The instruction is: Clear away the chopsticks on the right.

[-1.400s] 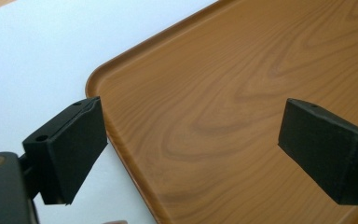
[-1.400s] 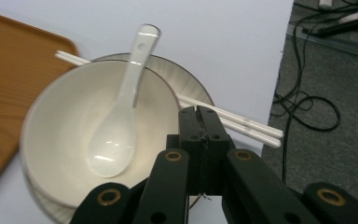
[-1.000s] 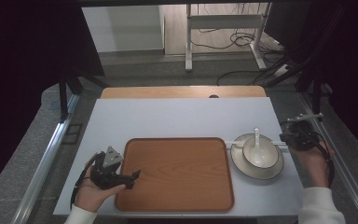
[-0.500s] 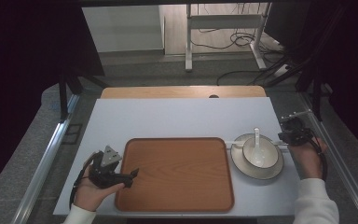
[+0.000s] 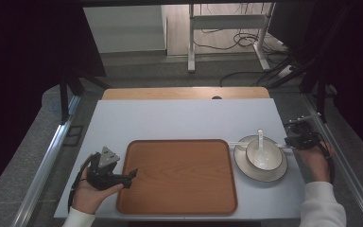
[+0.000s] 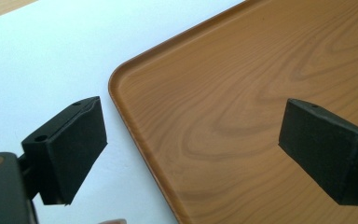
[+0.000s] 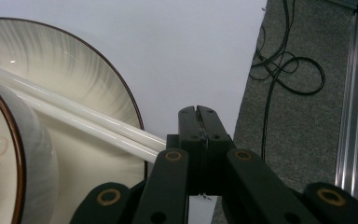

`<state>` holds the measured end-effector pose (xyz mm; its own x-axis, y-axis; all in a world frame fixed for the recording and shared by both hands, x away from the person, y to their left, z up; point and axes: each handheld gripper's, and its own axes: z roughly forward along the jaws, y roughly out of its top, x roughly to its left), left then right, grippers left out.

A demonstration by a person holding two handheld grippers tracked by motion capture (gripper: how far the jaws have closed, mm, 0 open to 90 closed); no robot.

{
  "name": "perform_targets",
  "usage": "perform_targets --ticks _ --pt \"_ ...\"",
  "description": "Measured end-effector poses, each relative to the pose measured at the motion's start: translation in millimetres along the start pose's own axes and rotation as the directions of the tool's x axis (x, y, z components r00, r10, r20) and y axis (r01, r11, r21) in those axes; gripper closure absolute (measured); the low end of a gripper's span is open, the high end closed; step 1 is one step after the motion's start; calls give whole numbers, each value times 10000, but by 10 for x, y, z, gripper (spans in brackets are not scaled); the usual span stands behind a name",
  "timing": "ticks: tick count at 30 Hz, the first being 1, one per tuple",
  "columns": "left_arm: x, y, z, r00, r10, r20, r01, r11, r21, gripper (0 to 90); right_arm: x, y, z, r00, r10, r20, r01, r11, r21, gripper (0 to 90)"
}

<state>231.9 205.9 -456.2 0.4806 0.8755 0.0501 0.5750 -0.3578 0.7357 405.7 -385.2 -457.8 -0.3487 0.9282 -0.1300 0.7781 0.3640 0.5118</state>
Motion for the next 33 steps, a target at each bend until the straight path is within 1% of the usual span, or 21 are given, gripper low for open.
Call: perform_targets --ticks 3,5,7,8,11,14,16,18,24,28,30,31,33 --pt "6 -5 4 10000 15 -21 -15 10000 66 72 -2 -21 -2 10000 9 -17 -9 10000 73 899" --pt "4 -4 6 10000 9 -40 -8 9999 101 72 5 -49 0 10000 11 39 -12 9997 258 899" --pt "3 -1 4 10000 6 -55 -5 9999 104 73 9 -60 -3 10000 27 41 -28 9995 304 898" --pt "-5 2 3 10000 -48 -66 48 10000 32 72 19 -79 -13 10000 17 73 -20 9993 362 899" --pt "-7 4 1 10000 -52 -71 52 10000 28 72 23 -91 -26 10000 16 49 -17 9993 366 899" --pt "-3 0 -1 10000 -42 -80 43 10000 78 72 26 -108 -53 9999 105 58 -107 9994 337 899" --pt "3 -2 -6 10000 -14 -98 15 9999 107 72 35 -147 -69 9998 218 -20 -217 9989 413 899" --pt "7 -3 -8 9999 -31 -111 32 9999 110 72 35 -168 -75 9996 267 62 -269 9987 438 899" --pt "6 -2 -8 9999 -33 -129 35 9999 114 72 43 -191 -129 9994 343 -19 -342 9988 339 899" --pt "4 -4 -4 9999 -27 -138 29 9999 136 72 50 -191 -161 9994 347 41 -348 9991 242 899" --pt "4 -5 -4 9999 -27 -139 29 9999 134 72 72 -179 -244 9994 325 -72 -326 9995 -28 899" --pt "4 -5 -4 9999 -27 -139 29 9999 134 72 72 -179 -244 9994 325 -72 -326 9995 -28 899" --pt "3 -6 -1 9999 -28 -130 30 9999 141 72 100 -174 -287 9993 292 -249 -296 9995 -149 899"
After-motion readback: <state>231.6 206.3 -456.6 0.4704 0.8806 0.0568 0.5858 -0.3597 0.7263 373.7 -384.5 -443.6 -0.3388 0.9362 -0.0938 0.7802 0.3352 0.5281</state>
